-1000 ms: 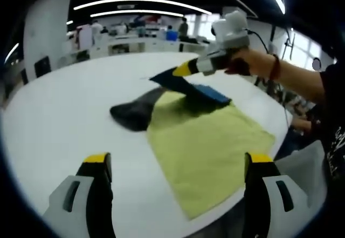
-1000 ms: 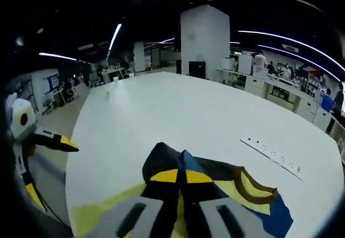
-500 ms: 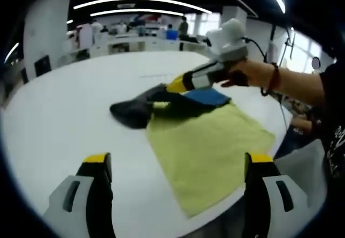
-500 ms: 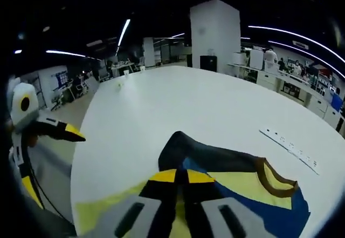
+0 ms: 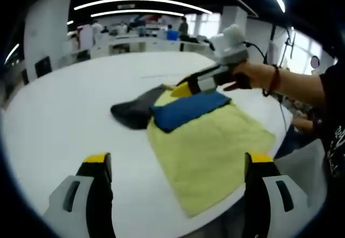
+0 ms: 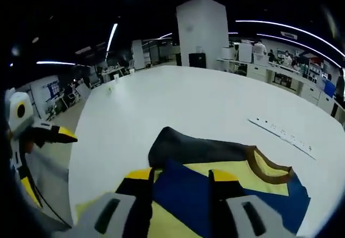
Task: Fold the garment on the visible template until the final outline fits inside the template.
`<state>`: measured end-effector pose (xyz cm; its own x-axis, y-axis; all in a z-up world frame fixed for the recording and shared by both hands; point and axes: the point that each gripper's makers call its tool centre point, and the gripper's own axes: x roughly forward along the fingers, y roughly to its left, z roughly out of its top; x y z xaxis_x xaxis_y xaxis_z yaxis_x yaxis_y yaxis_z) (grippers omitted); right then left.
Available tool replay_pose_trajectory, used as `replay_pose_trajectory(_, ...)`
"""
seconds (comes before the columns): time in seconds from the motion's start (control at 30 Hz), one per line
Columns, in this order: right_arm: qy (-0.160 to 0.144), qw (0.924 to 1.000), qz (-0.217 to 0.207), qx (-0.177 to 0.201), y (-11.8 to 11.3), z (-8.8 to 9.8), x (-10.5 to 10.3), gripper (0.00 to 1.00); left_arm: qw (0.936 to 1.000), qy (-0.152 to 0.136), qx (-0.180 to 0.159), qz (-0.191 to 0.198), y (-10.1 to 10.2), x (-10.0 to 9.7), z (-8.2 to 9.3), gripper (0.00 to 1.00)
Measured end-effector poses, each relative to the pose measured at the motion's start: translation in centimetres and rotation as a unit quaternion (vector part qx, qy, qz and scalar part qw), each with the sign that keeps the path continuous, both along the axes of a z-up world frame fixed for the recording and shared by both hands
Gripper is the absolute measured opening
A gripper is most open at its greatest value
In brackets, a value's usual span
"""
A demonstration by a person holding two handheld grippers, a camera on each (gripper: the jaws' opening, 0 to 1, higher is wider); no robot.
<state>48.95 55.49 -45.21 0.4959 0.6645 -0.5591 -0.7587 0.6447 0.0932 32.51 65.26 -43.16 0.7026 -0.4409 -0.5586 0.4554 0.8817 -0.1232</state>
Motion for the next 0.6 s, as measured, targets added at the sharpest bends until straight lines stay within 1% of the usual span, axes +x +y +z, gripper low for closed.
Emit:
replay_pose_trajectory(0.07, -0.003, 1.0000, -0.008, -0.002, -1.0, 0.0, 0.2, 0.48, 1.0000, -0.002, 0.001, 0.000, 0.0, 0.1, 0.1, 0.99)
replay_pose_trajectory(0.23, -0.011, 0.9985, -0.047, -0.026, -5.0, -0.5, 1.1, 0.56, 1.0000, -0.003, 0.001, 0.000, -0.1, 0.2, 0.2, 0.99)
replay_pose_trajectory(0.3, -0.014, 0.9979, -0.056, -0.030, -6.3, -0.5, 1.2, 0.60, 1.0000, -0.002, 0.001, -0.001, -0.2, 0.2, 0.2, 0.99)
replay_pose_trajectory(0.33, -0.015, 0.9977, -0.058, -0.031, -6.5, -0.5, 1.3, 0.60, 1.0000, -0.002, 0.001, -0.001, -0.2, 0.2, 0.2, 0.99)
replay_pose_trajectory(0.43, -0.010, 0.9963, -0.076, -0.039, -8.5, -0.8, 1.5, 0.63, 1.0000, -0.004, 0.001, -0.004, -0.4, 0.2, 0.3, 0.99)
replay_pose_trajectory(0.53, -0.007, 0.9948, -0.090, -0.047, -10.1, -1.0, 1.6, 0.70, 1.0000, -0.003, 0.002, -0.005, -0.5, 0.2, 0.3, 0.99)
replay_pose_trajectory(0.6, -0.006, 0.9941, -0.096, -0.051, -11.1, -1.2, 1.5, 0.72, 1.0000, -0.004, 0.001, -0.006, -0.6, 0.2, 0.3, 0.99)
